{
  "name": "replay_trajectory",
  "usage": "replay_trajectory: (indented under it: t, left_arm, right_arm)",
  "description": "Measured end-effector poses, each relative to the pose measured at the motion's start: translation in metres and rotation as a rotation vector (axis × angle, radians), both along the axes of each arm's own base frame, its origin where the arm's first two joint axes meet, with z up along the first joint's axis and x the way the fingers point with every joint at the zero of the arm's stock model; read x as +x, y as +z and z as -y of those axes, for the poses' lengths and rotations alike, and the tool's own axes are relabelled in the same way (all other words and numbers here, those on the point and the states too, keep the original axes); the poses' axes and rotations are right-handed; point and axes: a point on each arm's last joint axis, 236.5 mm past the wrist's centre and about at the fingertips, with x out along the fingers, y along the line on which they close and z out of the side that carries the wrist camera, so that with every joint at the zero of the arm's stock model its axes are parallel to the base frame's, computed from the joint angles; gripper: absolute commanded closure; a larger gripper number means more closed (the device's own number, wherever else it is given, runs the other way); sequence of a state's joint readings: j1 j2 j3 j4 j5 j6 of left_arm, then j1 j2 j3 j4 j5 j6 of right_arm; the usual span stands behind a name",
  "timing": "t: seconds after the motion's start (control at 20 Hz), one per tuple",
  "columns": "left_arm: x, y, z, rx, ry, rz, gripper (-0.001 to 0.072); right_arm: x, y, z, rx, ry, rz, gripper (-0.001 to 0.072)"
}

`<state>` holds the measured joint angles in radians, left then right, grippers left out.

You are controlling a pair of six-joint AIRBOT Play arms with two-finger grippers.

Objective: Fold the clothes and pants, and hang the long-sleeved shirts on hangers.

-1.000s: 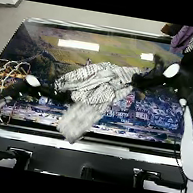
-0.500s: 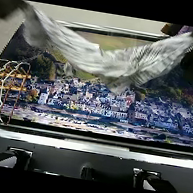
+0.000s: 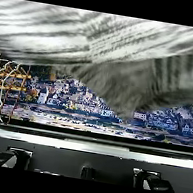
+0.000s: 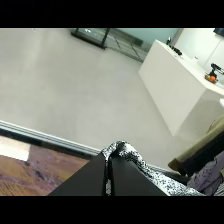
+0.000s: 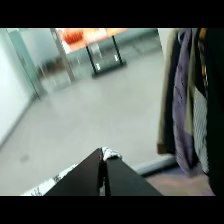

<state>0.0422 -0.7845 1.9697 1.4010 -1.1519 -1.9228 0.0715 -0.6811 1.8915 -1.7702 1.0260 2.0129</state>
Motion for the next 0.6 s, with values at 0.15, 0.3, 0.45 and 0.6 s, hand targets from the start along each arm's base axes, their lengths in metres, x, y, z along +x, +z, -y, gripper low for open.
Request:
replay_trajectory:
  t: [0.15, 0.3, 0.45, 0.6]
  left_arm:
    - [-0.002, -0.01, -0.003, 0.0, 0.012, -0.032, 0.0679]
    - [0.033, -0.053, 0.0, -0.014, -0.007, -0.168, 0.0679]
    - [0.087, -0.117, -0.001, -0.029, -0.011, -0.345, 0.0679]
    - [0.149, -0.195, -0.004, -0.044, -0.005, -0.529, 0.0679]
  right_arm:
    - [0.011, 0.015, -0.006, 0.055, 0.033, 0.068, 0.0683]
    - [0.081, -0.001, -0.024, 0.099, 0.097, 0.011, 0.0682]
    - [0.187, -0.056, -0.049, 0.131, 0.169, -0.135, 0.0682]
    - [0.292, -0.14, -0.096, 0.216, 0.32, -0.291, 0.0682]
